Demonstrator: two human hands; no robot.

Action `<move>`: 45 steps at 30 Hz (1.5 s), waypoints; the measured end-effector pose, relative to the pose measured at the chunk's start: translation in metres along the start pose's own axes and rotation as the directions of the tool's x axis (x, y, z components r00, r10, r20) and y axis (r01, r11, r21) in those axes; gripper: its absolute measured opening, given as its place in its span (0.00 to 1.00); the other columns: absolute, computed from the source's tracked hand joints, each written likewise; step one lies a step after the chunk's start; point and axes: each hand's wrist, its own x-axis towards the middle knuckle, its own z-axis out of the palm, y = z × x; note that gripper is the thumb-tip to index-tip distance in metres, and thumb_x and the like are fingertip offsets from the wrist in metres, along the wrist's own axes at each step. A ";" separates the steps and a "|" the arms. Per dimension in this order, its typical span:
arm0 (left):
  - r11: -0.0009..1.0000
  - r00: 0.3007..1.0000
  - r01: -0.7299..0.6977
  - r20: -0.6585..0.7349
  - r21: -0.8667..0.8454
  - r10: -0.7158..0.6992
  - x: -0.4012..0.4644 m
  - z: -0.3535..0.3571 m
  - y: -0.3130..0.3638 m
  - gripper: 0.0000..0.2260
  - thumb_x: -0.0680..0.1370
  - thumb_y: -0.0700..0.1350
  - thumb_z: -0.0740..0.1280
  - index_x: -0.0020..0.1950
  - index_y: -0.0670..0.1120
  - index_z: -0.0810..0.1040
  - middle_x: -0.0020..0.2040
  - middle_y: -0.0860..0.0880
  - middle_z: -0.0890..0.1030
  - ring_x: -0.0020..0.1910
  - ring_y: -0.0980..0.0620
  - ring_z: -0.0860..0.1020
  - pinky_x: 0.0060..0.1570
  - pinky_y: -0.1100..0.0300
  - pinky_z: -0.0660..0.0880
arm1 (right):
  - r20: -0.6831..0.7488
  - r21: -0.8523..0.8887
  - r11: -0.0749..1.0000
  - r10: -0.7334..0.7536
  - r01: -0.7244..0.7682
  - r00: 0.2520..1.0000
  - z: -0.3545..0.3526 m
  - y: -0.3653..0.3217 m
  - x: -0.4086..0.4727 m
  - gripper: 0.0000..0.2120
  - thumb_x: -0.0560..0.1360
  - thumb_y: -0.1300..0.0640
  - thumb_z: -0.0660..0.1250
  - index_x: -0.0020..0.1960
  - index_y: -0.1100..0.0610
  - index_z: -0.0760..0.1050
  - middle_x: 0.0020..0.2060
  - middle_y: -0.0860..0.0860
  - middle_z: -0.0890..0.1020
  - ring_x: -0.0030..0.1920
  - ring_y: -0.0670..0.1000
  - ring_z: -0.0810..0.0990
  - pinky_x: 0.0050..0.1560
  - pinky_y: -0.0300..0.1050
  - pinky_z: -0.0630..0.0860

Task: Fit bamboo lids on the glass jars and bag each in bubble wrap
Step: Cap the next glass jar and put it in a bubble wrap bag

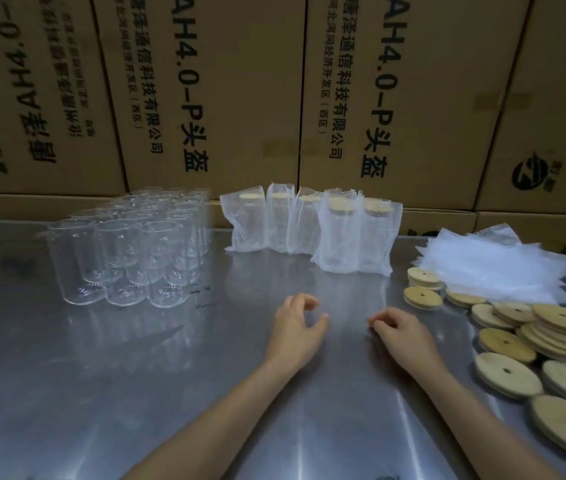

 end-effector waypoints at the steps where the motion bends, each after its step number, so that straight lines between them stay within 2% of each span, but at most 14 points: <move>1: 0.987 0.996 -0.087 0.026 0.135 0.085 -0.005 -0.011 -0.003 0.12 0.77 0.46 0.68 0.58 0.43 0.76 0.56 0.47 0.76 0.57 0.49 0.74 0.60 0.61 0.66 | 0.004 -0.012 1.000 -0.005 0.005 1.000 -0.001 0.001 -0.005 0.10 0.75 0.58 0.66 0.40 0.44 0.78 0.43 0.46 0.82 0.47 0.48 0.79 0.45 0.42 0.70; 3: 0.846 0.957 -0.288 0.096 0.450 0.275 -0.007 -0.035 -0.010 0.16 0.76 0.50 0.66 0.61 0.45 0.74 0.59 0.47 0.74 0.59 0.47 0.72 0.62 0.56 0.63 | 0.009 -0.022 1.000 -0.018 0.018 1.000 -0.003 0.002 -0.012 0.10 0.76 0.58 0.66 0.39 0.44 0.78 0.42 0.46 0.82 0.47 0.48 0.79 0.45 0.42 0.69; 5: 0.668 0.935 -0.333 0.140 0.665 0.327 0.001 -0.061 -0.018 0.22 0.75 0.51 0.64 0.67 0.45 0.70 0.67 0.44 0.70 0.68 0.44 0.67 0.70 0.49 0.56 | 0.007 -0.030 0.999 -0.019 0.019 1.000 -0.003 0.001 -0.015 0.10 0.75 0.58 0.67 0.40 0.45 0.78 0.42 0.46 0.83 0.47 0.49 0.79 0.45 0.42 0.70; 9: 0.327 0.990 -0.107 0.071 0.939 0.120 0.037 -0.118 -0.036 0.34 0.79 0.52 0.57 0.78 0.41 0.44 0.79 0.42 0.42 0.78 0.42 0.42 0.73 0.46 0.35 | 0.009 -0.031 0.999 -0.011 0.012 1.000 -0.004 0.000 -0.016 0.10 0.76 0.58 0.65 0.40 0.45 0.78 0.42 0.45 0.83 0.47 0.49 0.79 0.45 0.43 0.71; 13: 0.134 0.997 0.050 -0.042 0.990 -0.059 0.053 -0.160 -0.050 0.38 0.81 0.55 0.54 0.76 0.38 0.33 0.77 0.37 0.34 0.76 0.39 0.35 0.70 0.45 0.31 | -0.014 -0.011 1.000 -0.002 0.002 1.000 -0.004 -0.001 -0.015 0.10 0.76 0.58 0.65 0.39 0.45 0.78 0.38 0.41 0.82 0.44 0.47 0.80 0.42 0.43 0.71; 17: 0.275 0.987 0.149 -0.126 0.950 -0.100 0.053 -0.174 -0.059 0.41 0.78 0.59 0.60 0.78 0.42 0.37 0.77 0.38 0.40 0.77 0.37 0.40 0.73 0.41 0.37 | -0.014 -0.018 1.000 0.009 -0.009 1.000 -0.002 0.000 -0.013 0.09 0.76 0.57 0.65 0.41 0.45 0.79 0.40 0.42 0.82 0.45 0.47 0.79 0.42 0.43 0.71; 21: 0.508 0.984 0.067 -0.141 0.859 0.109 0.046 -0.165 -0.050 0.27 0.75 0.40 0.66 0.73 0.41 0.63 0.69 0.38 0.63 0.71 0.38 0.57 0.71 0.35 0.45 | -0.018 -0.035 0.999 -0.004 0.004 1.000 -0.001 0.001 -0.012 0.09 0.76 0.57 0.65 0.41 0.46 0.79 0.39 0.41 0.82 0.40 0.43 0.78 0.40 0.42 0.71; 24: 0.497 0.966 -0.068 -0.067 0.865 0.249 0.039 -0.151 -0.043 0.26 0.67 0.28 0.67 0.65 0.40 0.74 0.58 0.39 0.72 0.63 0.37 0.68 0.70 0.35 0.50 | -0.032 -0.045 0.999 -0.012 0.011 0.999 -0.001 0.000 -0.012 0.09 0.76 0.57 0.64 0.41 0.47 0.79 0.35 0.39 0.81 0.35 0.38 0.77 0.36 0.38 0.70; 28: 0.446 0.904 -0.210 -0.001 0.870 0.428 0.021 -0.129 -0.018 0.28 0.54 0.26 0.73 0.54 0.38 0.81 0.45 0.39 0.77 0.46 0.37 0.78 0.62 0.31 0.66 | -0.010 -0.044 0.999 -0.017 0.016 1.000 -0.002 -0.003 -0.013 0.09 0.76 0.57 0.64 0.42 0.46 0.78 0.38 0.42 0.82 0.37 0.39 0.77 0.36 0.36 0.70; 30: 0.437 0.852 -0.290 0.021 0.851 0.524 0.010 -0.116 -0.002 0.28 0.50 0.27 0.73 0.49 0.39 0.82 0.41 0.41 0.78 0.39 0.39 0.79 0.56 0.31 0.70 | -0.002 -0.010 0.998 -0.056 0.056 0.998 -0.002 -0.005 -0.015 0.08 0.76 0.57 0.65 0.42 0.46 0.78 0.39 0.43 0.81 0.41 0.43 0.79 0.37 0.38 0.70; 33: 0.492 0.789 -0.391 0.008 0.778 0.615 -0.005 -0.096 0.021 0.21 0.60 0.30 0.69 0.52 0.41 0.82 0.41 0.43 0.77 0.39 0.41 0.78 0.57 0.37 0.72 | 0.005 0.112 0.977 -0.183 0.182 0.983 0.001 -0.010 -0.019 0.07 0.74 0.55 0.71 0.50 0.47 0.76 0.44 0.42 0.80 0.51 0.46 0.79 0.47 0.38 0.68; 39: 0.713 0.776 -0.565 -0.027 0.415 0.630 -0.020 -0.058 0.073 0.20 0.68 0.33 0.73 0.59 0.42 0.79 0.45 0.45 0.75 0.44 0.45 0.75 0.51 0.50 0.73 | 0.063 0.181 0.893 -0.428 0.412 0.901 0.014 -0.032 -0.031 0.46 0.63 0.41 0.77 0.74 0.47 0.56 0.69 0.41 0.65 0.65 0.41 0.69 0.62 0.39 0.68; 42: 0.781 0.792 -0.587 -0.048 0.211 0.608 -0.024 -0.043 0.087 0.19 0.72 0.35 0.70 0.62 0.44 0.77 0.48 0.48 0.74 0.49 0.53 0.70 0.54 0.63 0.68 | 0.013 0.301 0.859 -0.438 0.414 0.899 0.014 -0.038 -0.034 0.44 0.61 0.40 0.72 0.70 0.40 0.53 0.65 0.35 0.69 0.64 0.35 0.70 0.58 0.31 0.70; 45: 0.815 0.808 -0.569 -0.110 0.114 0.579 -0.019 -0.030 0.086 0.23 0.73 0.39 0.72 0.68 0.45 0.72 0.56 0.48 0.73 0.57 0.54 0.71 0.60 0.68 0.66 | -0.038 0.402 0.833 -0.399 0.380 0.916 0.012 -0.033 -0.031 0.41 0.60 0.44 0.73 0.69 0.46 0.58 0.60 0.40 0.74 0.62 0.38 0.74 0.57 0.38 0.73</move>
